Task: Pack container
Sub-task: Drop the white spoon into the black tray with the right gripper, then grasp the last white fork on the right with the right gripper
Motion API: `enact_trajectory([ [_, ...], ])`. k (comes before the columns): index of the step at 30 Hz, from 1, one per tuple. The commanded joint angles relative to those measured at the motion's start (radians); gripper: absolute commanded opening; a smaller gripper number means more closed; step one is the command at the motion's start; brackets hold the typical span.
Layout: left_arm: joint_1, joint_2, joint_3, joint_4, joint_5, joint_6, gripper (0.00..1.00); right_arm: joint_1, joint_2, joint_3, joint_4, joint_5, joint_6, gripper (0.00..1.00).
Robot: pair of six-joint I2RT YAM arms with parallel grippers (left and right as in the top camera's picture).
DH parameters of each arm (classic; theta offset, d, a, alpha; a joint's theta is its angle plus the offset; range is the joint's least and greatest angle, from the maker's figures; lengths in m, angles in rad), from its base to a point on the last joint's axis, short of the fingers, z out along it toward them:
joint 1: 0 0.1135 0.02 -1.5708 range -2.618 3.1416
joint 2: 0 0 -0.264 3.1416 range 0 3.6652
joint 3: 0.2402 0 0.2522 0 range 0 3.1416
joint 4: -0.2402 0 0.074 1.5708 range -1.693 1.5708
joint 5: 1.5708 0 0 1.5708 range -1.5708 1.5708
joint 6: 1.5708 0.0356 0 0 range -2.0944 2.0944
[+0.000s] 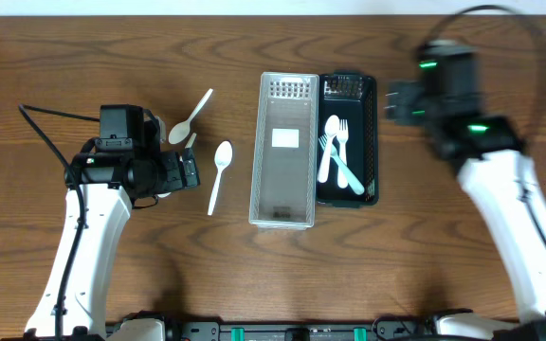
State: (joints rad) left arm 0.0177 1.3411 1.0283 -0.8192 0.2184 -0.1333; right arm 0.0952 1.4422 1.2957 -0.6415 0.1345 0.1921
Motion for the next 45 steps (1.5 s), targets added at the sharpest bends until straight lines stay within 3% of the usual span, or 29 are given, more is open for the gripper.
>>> enact_trajectory([
  [1, -0.001, 0.007, 0.017, -0.003, -0.002, 0.009, 0.98, -0.130, 0.032, -0.026, -0.047, 0.041, -0.052, 0.77],
  [6, -0.001, 0.007, 0.017, -0.003, -0.002, 0.009, 0.98, -0.294, 0.135, -0.103, -0.036, 0.006, -0.053, 0.76],
  [11, -0.001, 0.007, 0.017, -0.003, -0.002, 0.009, 0.98, -0.373, 0.286, -0.117, -0.009, -0.092, -0.201, 0.74],
  [22, -0.001, 0.007, 0.017, -0.003, -0.002, 0.009, 0.98, -0.389, 0.446, -0.117, 0.154, -0.169, -0.482, 0.71],
  [34, -0.001, 0.007, 0.017, -0.003, -0.002, 0.009, 0.98, -0.389, 0.515, -0.117, 0.238, -0.169, -0.491, 0.61],
  [40, -0.001, 0.007, 0.017, -0.003, -0.002, 0.009, 0.98, -0.389, 0.567, -0.117, 0.233, -0.167, -0.448, 0.47],
  [45, -0.001, 0.007, 0.017, -0.003, -0.002, 0.009, 0.98, -0.389, 0.560, -0.117, 0.211, -0.161, -0.354, 0.19],
])
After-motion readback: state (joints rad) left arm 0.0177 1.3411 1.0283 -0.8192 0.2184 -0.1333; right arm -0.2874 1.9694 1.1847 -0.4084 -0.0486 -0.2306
